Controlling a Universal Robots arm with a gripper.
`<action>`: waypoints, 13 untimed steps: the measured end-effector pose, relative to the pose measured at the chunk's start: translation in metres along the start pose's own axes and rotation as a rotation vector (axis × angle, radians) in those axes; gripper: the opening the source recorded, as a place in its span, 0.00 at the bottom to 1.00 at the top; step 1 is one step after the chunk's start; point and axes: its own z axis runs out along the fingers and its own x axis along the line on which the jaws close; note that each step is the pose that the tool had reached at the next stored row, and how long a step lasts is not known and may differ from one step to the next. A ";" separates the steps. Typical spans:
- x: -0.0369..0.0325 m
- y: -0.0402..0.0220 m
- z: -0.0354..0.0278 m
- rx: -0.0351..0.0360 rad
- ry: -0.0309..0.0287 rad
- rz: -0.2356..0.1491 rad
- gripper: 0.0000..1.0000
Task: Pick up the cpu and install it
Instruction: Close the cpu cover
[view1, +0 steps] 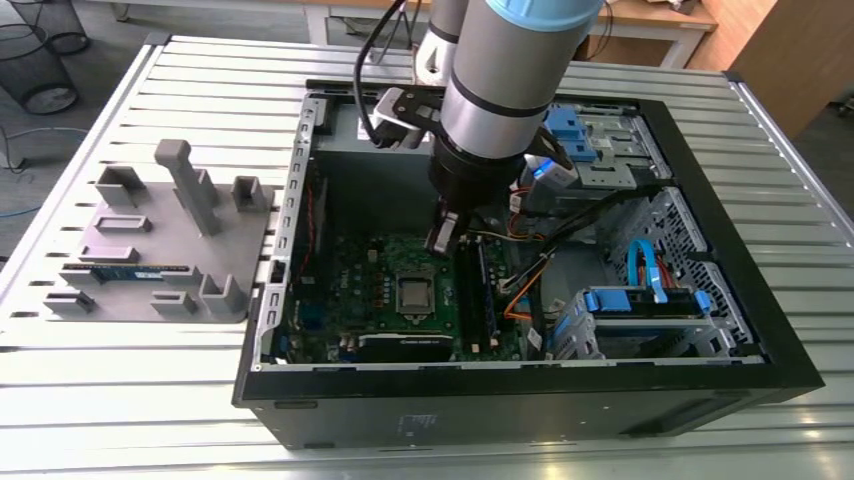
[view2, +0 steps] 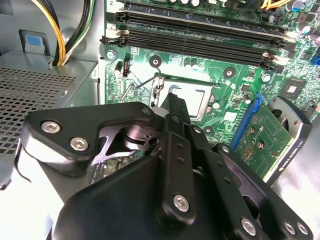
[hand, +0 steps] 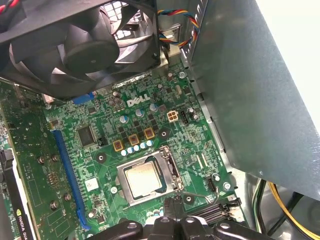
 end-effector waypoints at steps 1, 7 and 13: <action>0.0000 0.0000 0.0000 0.0000 0.0001 0.000 0.11; 0.0000 0.0000 0.0000 0.0000 0.0001 0.000 0.11; 0.0011 0.0022 0.0009 0.0024 -0.0011 0.000 0.11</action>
